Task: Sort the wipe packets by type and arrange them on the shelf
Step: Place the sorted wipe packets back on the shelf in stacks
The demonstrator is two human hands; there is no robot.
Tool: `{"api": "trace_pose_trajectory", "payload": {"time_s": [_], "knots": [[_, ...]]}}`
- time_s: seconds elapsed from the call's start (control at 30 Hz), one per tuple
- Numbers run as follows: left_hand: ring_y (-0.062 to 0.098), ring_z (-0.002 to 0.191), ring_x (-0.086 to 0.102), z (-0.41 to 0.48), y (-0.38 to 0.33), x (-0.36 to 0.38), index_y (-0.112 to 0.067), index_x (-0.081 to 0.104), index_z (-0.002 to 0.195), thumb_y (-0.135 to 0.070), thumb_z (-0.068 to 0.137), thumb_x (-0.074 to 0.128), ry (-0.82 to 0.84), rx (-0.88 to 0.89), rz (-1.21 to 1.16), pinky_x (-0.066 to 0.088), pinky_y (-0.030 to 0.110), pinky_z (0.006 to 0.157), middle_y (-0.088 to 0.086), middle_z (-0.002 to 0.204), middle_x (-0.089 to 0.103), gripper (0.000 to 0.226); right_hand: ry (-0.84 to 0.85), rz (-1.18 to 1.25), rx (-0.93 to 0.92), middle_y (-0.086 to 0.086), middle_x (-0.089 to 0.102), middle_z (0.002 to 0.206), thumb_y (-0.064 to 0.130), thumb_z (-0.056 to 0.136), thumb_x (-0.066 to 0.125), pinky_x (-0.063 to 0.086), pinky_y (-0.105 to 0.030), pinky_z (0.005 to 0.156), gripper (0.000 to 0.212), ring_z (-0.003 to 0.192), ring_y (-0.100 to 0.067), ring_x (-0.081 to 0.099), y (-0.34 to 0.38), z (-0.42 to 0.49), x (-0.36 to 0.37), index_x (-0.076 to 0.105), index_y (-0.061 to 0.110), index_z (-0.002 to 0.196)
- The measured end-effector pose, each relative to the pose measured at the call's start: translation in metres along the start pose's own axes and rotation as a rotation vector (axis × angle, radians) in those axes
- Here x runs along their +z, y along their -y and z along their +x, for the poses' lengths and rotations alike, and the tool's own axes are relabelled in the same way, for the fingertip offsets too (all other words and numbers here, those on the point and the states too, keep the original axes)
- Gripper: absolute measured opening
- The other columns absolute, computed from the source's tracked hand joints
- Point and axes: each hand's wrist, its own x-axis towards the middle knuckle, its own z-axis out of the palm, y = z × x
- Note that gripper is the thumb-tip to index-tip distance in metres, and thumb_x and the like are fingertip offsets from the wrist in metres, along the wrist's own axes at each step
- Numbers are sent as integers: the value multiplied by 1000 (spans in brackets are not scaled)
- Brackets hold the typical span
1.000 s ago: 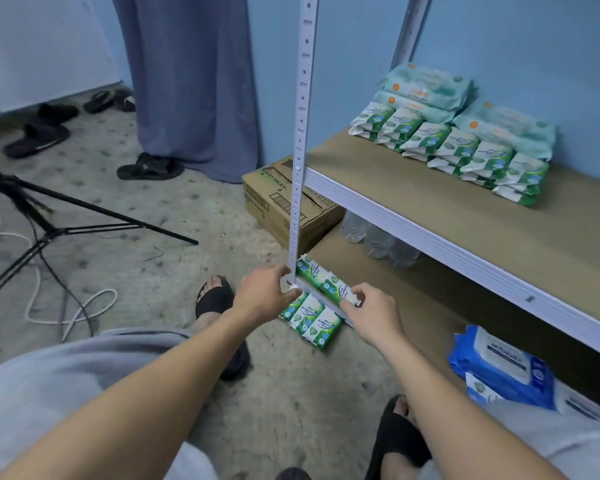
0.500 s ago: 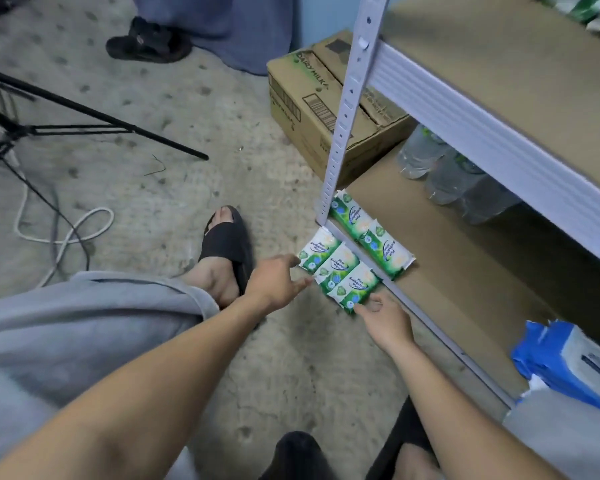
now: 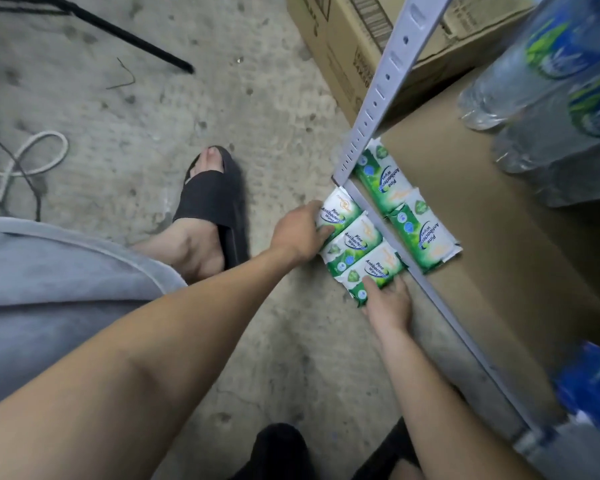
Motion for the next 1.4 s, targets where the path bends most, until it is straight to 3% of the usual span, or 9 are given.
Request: {"api": "trace_pose_trajectory", "payload": {"time_s": [0.03,0.17,0.4,0.6,0.87,1.0,1.17,1.3,1.4], "knots": [[31,108,60,1,-1,3,-20,55,131,-38,90,67,-11,-14,-21,48,38,86,7,120,67,46,-14,68,15,-8,74,112,0,88,66,57,-48,91,46,101,-23,71,-2,2,4,56,13,131],[25,103,63,7,-3,8,-23,56,122,-34,80,74,-33,-97,-157,51,39,88,0,117,67,46,-78,240,50,-2,75,97,-1,85,70,58,-44,85,48,92,-23,72,-5,8,14,60,14,129],[15,88,66,10,0,0,-23,61,108,-21,79,78,15,-126,-354,55,34,82,-2,105,69,34,-44,323,43,-4,72,117,1,88,68,57,-43,93,65,103,-18,71,-11,4,16,45,17,147],[17,91,70,2,8,-7,-23,61,105,-17,79,80,57,-190,-484,59,39,83,-3,99,72,32,-2,238,93,10,67,125,14,88,70,54,-40,93,77,106,-13,68,-8,2,9,35,40,151],[21,85,70,-34,15,-20,-27,60,104,-17,77,79,-34,-286,-473,59,32,66,3,100,71,34,-29,318,165,0,65,127,3,90,65,57,-46,90,74,104,-23,69,-7,-17,-5,37,34,151],[18,80,68,-64,15,-31,-21,62,109,-16,77,79,-99,-315,-484,47,13,47,0,95,71,37,-60,264,157,-1,68,124,6,86,66,57,-52,90,69,102,-24,70,-12,-41,-19,45,31,146],[18,79,72,-107,11,-39,-26,63,102,-22,74,81,-128,-324,-546,58,30,75,1,91,75,34,-45,134,64,8,70,114,15,84,68,57,-48,92,62,100,-20,69,-2,-88,-36,51,34,141],[15,78,73,-141,-7,-54,-27,64,103,-24,75,82,-142,-260,-615,59,32,78,0,90,76,34,0,92,-80,15,73,91,11,84,66,60,-48,86,41,89,-18,73,11,-128,-49,62,43,110],[15,77,74,-165,-27,-72,-30,63,98,-28,72,83,-145,-185,-650,60,38,80,-3,88,76,33,15,79,-188,17,75,95,24,76,67,60,-47,86,41,90,-15,73,20,-155,-59,65,46,111]]}}
